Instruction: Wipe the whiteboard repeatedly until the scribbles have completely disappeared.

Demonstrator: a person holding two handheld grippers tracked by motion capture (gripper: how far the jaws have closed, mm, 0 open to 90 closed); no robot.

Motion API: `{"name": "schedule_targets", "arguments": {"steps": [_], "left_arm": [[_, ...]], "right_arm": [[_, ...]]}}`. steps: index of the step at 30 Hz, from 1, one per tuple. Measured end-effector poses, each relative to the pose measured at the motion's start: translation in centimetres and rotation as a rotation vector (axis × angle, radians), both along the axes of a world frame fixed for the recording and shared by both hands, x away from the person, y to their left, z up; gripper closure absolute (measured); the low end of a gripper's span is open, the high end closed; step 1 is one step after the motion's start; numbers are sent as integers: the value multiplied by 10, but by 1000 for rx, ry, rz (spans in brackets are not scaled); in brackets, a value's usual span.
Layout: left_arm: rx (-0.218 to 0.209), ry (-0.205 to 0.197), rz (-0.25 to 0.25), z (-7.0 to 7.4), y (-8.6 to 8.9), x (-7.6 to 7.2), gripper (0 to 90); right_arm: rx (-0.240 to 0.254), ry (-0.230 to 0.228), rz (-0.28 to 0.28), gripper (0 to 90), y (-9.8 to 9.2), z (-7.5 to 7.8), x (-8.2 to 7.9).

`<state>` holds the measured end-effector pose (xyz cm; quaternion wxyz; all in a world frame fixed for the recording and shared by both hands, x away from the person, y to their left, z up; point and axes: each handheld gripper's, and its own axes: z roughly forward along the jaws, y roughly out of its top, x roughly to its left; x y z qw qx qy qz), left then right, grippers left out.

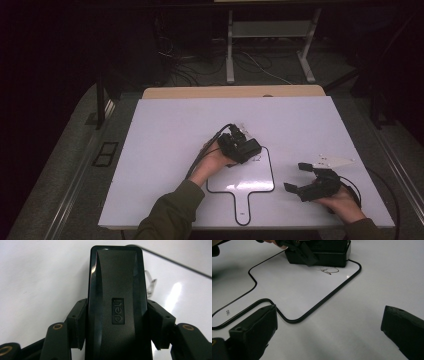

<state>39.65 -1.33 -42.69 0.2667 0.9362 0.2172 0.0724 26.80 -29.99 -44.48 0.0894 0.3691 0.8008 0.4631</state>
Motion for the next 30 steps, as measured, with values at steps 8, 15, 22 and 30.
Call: {"name": "schedule_targets", "arguments": {"steps": [8,15,22,30], "left_arm": [[-6,15,-29,0,-7,-6,396],[-20,16,-60,-1,-17,-13,395],[-17,1,1,-1,-2,-1,396],[-24,21,-44,-1,-17,-10,396]], "right_arm": [[-2,5,0,0,1,0,0],[-1,0,-1,0,0,0,0],[-1,-1,-1,0,0,0,0],[-2,4,-1,0,1,0,0]]}}
